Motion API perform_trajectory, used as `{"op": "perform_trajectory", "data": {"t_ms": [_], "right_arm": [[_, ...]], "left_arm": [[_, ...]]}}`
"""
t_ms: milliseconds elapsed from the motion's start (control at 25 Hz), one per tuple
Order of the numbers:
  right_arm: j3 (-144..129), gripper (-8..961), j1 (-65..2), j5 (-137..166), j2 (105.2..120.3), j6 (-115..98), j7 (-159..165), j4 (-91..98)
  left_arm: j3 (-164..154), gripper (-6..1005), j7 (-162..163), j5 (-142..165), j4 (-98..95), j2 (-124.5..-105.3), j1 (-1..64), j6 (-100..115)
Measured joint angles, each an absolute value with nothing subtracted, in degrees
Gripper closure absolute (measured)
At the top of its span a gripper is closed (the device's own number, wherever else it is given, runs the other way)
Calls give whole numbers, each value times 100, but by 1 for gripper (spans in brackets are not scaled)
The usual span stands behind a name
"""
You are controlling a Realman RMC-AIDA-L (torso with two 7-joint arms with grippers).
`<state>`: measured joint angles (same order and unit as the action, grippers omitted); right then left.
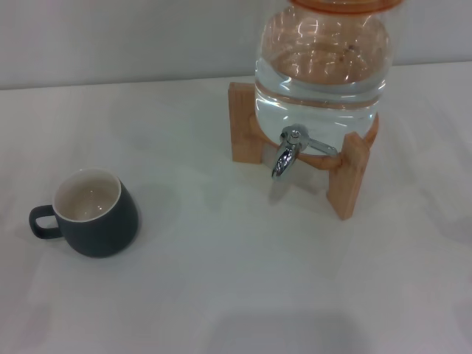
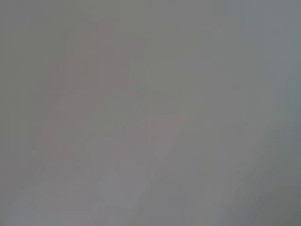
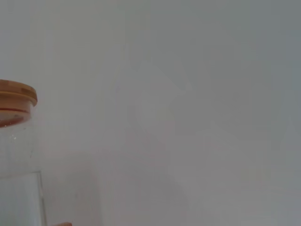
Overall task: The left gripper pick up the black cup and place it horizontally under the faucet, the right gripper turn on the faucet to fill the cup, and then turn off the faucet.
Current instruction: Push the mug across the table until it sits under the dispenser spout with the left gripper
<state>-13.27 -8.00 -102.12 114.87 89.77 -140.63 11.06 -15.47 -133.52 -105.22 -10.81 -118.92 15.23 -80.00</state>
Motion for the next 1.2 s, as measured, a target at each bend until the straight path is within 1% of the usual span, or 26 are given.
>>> {"op": "perform_trajectory", "data": {"t_ms": [640,840,880,1200], "right_arm": [[-1293,81,-792,-10213,11487,8937,-14063,1120],[-1257,81,-779,-10272,11482,8935,-14051,1153],[-1256,81,-770,-10300,11481,8937,-14044,1164],[-1256,81,-764,-10500,11461,8943,-14042,1189]], "left_arm": [[-1549,143,-13040,-10186,-1222,-11875,1465,-8075],[-1555,145,-12398,-9513,-1829,-11875,1249,-8326],[-1556,145,-12272,-9344,-1963,-11868,1125,-8507],[-1547,148,-12242,-8982,-2127,-11870,747,-8650]]}}
